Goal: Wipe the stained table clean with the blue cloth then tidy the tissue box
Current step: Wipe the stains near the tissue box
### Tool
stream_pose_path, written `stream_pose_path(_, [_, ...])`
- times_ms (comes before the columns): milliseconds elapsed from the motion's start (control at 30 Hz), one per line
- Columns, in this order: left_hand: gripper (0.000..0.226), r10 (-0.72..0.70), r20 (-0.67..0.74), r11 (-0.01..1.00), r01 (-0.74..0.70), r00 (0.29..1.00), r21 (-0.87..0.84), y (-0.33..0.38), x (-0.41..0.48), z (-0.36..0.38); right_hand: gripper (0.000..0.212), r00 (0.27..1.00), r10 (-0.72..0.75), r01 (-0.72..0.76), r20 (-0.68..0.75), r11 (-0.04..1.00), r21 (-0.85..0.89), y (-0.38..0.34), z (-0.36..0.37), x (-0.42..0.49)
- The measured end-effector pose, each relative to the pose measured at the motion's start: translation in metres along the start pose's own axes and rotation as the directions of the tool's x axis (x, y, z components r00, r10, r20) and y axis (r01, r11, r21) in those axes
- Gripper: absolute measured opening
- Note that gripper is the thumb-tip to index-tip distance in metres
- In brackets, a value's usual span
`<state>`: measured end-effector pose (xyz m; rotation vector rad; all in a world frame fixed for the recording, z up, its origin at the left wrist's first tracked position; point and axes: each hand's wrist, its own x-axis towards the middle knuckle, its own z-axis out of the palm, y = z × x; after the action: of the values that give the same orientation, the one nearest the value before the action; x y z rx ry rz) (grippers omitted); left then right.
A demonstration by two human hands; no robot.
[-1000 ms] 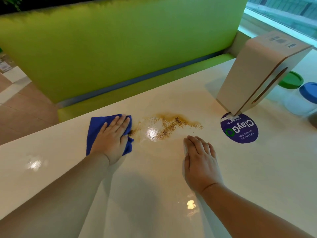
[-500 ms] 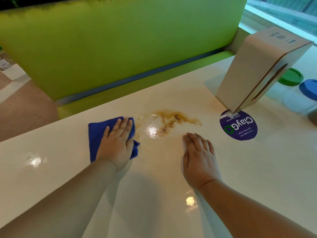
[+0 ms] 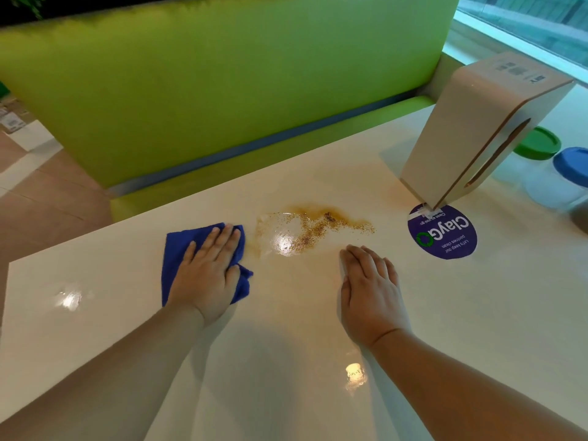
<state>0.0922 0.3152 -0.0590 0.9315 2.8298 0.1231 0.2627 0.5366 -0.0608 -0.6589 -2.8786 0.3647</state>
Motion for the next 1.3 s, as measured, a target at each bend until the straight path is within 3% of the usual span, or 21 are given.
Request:
stream_pose_path(100, [0.057,-0.135,-0.015,0.991,0.134,0.991,-0.02,0.004,0.005,-0.002,0.052,1.0,-0.004,0.004,0.008,1.0,-0.006,0.0,0.0,0.0])
stream_pose_path(300, [0.066,0.094,0.034,0.995,-0.095,0.995,0.033,-0.004,-0.005,0.001,0.053,1.0,0.001,-0.001,0.016,1.0,-0.008,0.0,0.0,0.001])
stream_pose_path(467, [0.056,-0.093,-0.024,0.994,0.091,0.995,-0.052,0.009,0.005,0.001,0.053,1.0,0.002,-0.002,0.016,1.0,-0.012,0.0,-0.001,0.0])
stream_pose_path(633, [0.065,0.095,0.014,0.995,-0.095,0.995,0.0,0.007,-0.011,0.004,0.051,1.0,0.002,-0.002,0.015,1.0,-0.012,0.001,-0.001,0.0])
stream_pose_path(800, [0.056,-0.082,-0.029,0.996,0.081,0.996,-0.035,0.007,0.002,0.001,0.052,0.999,0.003,-0.002,0.036,1.0,-0.019,0.001,-0.001,0.0])
stream_pose_path(1000, [0.062,0.129,0.023,0.991,-0.13,0.991,0.031,0.0,-0.009,0.002,0.052,1.0,0.004,-0.004,0.024,1.0,-0.02,-0.001,-0.001,0.0])
stream_pose_path(1167, [0.055,-0.112,-0.038,0.993,0.11,0.993,-0.047,0.011,-0.001,0.001,0.053,1.0,0.001,-0.001,0.009,1.0,-0.001,-0.001,-0.001,0.0])
stream_pose_path(1300, [0.064,0.114,0.022,0.993,-0.114,0.993,0.003,0.02,-0.017,0.004,0.052,1.0,-0.001,0.001,0.017,1.0,-0.018,0.0,-0.001,0.0])
